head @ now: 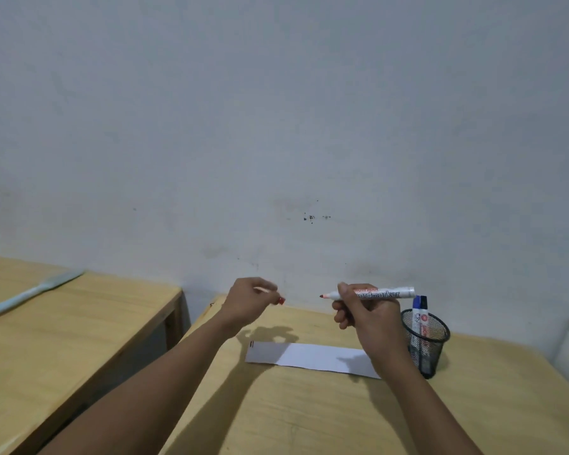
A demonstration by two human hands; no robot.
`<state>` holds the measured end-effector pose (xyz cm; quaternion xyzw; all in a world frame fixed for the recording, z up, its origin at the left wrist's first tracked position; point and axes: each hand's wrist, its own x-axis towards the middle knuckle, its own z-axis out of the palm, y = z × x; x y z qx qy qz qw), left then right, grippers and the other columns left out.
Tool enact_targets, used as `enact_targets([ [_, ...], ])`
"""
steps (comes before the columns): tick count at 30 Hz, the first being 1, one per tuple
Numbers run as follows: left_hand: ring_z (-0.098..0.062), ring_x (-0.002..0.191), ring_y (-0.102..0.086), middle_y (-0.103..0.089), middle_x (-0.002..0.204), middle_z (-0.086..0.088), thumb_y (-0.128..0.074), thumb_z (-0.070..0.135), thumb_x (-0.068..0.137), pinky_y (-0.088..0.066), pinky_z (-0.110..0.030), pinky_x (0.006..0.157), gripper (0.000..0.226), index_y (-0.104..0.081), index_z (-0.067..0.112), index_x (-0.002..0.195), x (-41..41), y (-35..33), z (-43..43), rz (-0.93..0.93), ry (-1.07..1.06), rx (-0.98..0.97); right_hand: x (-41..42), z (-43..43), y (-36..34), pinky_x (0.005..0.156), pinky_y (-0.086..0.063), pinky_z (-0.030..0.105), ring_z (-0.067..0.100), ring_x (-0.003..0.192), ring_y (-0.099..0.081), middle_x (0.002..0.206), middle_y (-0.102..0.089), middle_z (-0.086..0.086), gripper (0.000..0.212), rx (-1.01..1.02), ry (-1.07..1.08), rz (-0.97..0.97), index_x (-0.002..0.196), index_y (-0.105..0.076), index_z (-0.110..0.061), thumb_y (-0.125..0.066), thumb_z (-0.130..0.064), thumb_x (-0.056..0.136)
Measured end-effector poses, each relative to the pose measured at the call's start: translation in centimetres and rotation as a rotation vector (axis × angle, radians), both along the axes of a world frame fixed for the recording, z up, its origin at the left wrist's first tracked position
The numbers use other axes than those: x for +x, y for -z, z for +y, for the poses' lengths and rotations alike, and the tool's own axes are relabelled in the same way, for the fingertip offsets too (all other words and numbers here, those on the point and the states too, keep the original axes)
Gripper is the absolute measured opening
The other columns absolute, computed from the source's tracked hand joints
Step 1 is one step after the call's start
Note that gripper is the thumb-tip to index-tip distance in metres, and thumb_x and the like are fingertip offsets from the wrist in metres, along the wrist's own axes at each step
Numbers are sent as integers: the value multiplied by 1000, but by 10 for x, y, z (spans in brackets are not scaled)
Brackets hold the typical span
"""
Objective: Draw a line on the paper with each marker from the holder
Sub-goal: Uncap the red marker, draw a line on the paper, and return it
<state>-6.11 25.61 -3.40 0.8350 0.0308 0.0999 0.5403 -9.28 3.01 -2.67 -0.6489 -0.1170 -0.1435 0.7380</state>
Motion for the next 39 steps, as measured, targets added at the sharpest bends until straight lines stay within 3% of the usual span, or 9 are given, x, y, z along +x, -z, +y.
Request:
enact_targets([
  [3, 1, 72, -66, -77, 86, 7, -64, 21, 95, -46, -11, 61, 17, -77, 12, 101, -28, -38, -26, -42, 134, -267, -10, 0, -18, 52, -54, 30, 20, 57, -62, 69, -70, 14, 20, 31, 17, -23, 91, -72, 2, -69, -17, 95],
  [7, -11, 88, -62, -77, 98, 7, -65, 33, 93, -40, -37, 85, 24, -77, 18, 105, -58, -71, -56, -33, 228, -359, -31, -6, -41, 51, -53, 28, 20, 55, -61, 69, -70, 14, 17, 72, 58, -84, 86, -73, -4, -70, -18, 95],
  [9, -13, 90, -61, -77, 98, 8, -65, 33, 93, -39, -40, 89, 23, -77, 19, 105, -69, -80, -68, -46, 263, -376, -42, -14, -51, 52, -54, 29, 20, 56, -61, 68, -70, 12, 19, 90, 93, -110, 86, -73, -3, -70, -20, 95],
  [21, -16, 96, -61, -78, 99, 5, -68, 33, 92, -40, -43, 89, 24, -77, 18, 108, -105, -122, -116, -135, 399, -298, -87, -59, -91, 54, -53, 30, 21, 58, -62, 72, -71, 14, 26, 71, 194, -239, 90, -73, 1, -70, -25, 95],
  [27, 1, 77, -65, -75, 86, 0, -74, 16, 88, -47, -15, 71, 20, -77, 4, 103, -107, -131, -140, -270, 451, -291, -88, -68, -95, 51, -41, 23, 13, 52, -48, 59, -59, 1, 32, 132, 215, -162, 78, -74, -6, -72, -35, 93],
  [30, -4, 84, -70, -78, 88, -2, -80, 17, 83, -52, -22, 82, 17, -80, 7, 96, -104, -131, -152, -397, 414, -216, -86, -77, -94, 53, -39, 25, 13, 51, -45, 57, -55, 0, 33, 202, 182, -78, 77, -74, -9, -72, -38, 92],
  [33, -3, 87, -70, -78, 88, 4, -78, 22, 85, -54, -24, 84, 15, -80, 13, 96, -100, -128, -165, -496, 374, -127, -85, -90, -93, 62, -45, 30, 15, 60, -54, 74, -61, 4, 36, 247, 138, 24, 94, -73, -10, -71, -46, 90],
  [36, -9, 87, -71, -78, 85, 9, -79, 32, 83, -56, -44, 89, 13, -80, 24, 93, -87, -128, -173, -513, 330, -77, -80, -108, -86, 71, -52, 30, 13, 78, -57, 106, -58, 3, 70, 322, 312, 90, 138, -51, -15, -76, -50, 83],
  [39, -2, 83, -68, -74, 79, 22, -74, 46, 78, -47, -51, 94, 8, -76, 39, 83, -71, -127, -182, -522, 267, 112, -74, -133, -67, 84, -48, 29, 13, 101, -56, 126, -51, -2, 70, -59, 664, -75, 142, -48, -30, -80, -45, 81],
])
